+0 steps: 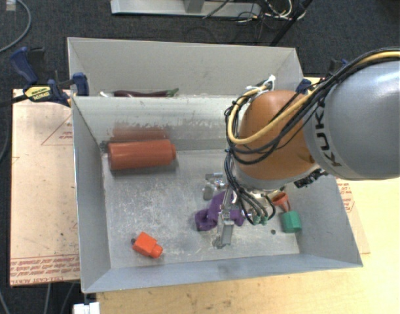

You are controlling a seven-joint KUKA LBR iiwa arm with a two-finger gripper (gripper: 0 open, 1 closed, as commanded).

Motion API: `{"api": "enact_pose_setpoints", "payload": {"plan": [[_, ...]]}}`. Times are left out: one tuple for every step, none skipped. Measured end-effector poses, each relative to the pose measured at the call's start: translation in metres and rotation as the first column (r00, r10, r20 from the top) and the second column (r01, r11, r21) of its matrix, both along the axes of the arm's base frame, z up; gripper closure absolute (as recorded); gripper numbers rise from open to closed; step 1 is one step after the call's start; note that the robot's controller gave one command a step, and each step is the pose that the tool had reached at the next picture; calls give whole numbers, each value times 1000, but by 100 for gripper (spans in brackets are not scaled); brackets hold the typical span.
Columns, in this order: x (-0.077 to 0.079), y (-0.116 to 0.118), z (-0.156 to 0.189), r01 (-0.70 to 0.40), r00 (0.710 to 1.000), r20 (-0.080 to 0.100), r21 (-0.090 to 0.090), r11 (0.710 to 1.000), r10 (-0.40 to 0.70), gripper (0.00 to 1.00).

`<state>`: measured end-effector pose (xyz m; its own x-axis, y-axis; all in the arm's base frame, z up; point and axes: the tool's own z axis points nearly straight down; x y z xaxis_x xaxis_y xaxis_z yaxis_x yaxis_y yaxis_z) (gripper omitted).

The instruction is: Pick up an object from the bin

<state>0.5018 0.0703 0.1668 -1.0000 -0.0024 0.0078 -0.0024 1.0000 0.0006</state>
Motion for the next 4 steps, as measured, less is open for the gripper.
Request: {"api": "enact_pose_setpoints", "payload": {"plan": [[2, 0, 4, 2, 1000, 7, 1, 1000, -2, 0], [16, -4, -77, 235, 972, -2, -1, 972, -235, 100], [16, -4, -77, 236, 972, -1, -1, 972, -236, 0], [16, -4, -77, 236, 972, -1, -1, 972, -236, 0]]}}
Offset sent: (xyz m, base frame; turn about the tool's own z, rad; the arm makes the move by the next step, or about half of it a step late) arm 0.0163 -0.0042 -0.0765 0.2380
